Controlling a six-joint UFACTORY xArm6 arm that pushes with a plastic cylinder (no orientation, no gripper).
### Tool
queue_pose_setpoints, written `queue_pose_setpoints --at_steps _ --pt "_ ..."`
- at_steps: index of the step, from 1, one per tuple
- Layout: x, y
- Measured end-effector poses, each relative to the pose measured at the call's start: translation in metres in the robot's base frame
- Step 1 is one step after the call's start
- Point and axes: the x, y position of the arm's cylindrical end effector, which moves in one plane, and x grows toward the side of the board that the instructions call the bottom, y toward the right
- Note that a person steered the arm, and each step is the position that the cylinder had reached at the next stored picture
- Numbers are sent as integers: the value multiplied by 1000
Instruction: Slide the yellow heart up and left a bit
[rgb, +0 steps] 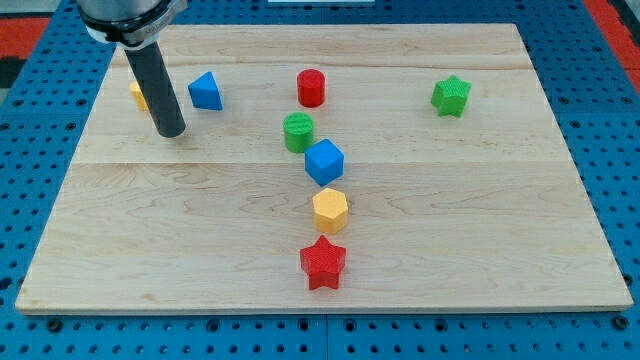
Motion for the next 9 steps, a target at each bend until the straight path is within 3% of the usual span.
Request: queue_pose_setpoints --at_steps 6,9 --pt "-34 -10" --pt "-54 -45"
